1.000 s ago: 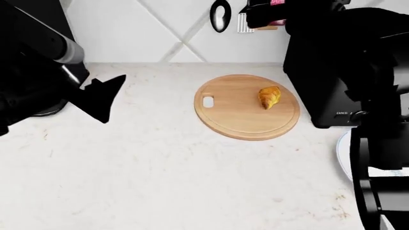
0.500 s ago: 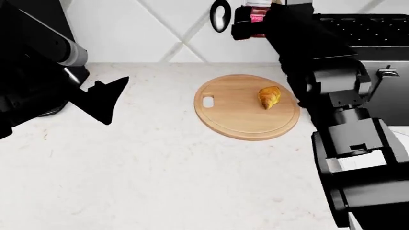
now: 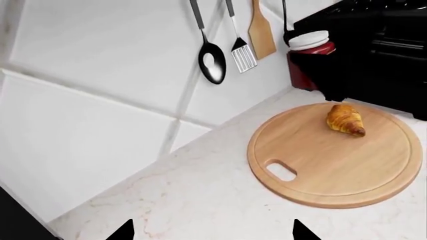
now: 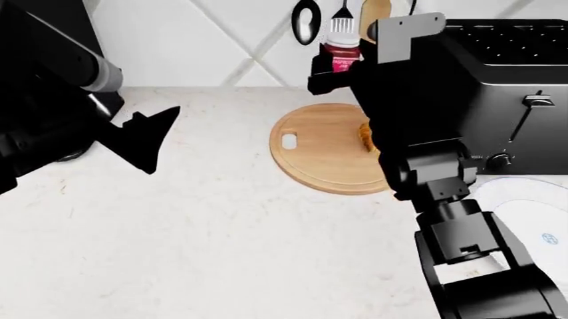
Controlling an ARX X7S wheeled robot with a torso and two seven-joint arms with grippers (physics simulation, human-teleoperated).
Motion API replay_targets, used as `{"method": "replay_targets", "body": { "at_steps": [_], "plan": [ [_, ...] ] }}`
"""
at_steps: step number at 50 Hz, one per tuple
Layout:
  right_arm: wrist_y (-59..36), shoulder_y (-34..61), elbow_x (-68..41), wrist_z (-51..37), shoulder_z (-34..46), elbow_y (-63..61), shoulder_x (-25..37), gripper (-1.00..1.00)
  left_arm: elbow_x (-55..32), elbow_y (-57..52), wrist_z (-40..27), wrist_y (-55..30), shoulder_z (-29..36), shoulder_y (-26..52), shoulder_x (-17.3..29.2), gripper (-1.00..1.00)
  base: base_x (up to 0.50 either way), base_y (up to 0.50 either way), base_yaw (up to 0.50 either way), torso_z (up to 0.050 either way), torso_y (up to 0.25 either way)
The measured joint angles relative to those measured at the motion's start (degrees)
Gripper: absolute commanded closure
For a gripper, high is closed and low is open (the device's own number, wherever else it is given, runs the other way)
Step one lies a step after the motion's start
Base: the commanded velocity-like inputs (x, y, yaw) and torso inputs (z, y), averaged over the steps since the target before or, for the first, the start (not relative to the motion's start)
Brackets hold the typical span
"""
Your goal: From the different types of pastries on the counter, select a croissant and place it on the cutting board. Then retrieve a jar of jam from the cabinet and place it alongside the croissant on the cutting board.
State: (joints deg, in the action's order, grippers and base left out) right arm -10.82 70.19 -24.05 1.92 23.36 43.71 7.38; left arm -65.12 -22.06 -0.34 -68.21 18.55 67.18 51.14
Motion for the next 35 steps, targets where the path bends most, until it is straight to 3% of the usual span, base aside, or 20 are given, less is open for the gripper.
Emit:
{"method": "replay_targets", "body": {
  "at_steps": [35],
  "plan": [
    [-1.3, -10.5, -2.0, -0.3, 1.6, -7.5, 2.1, 1.00, -0.2, -0.5, 0.0, 1.1, 0.4, 0.4, -0.2, -1.00, 0.00, 0.00, 0.00, 0.000, 0.001]
  ]
}}
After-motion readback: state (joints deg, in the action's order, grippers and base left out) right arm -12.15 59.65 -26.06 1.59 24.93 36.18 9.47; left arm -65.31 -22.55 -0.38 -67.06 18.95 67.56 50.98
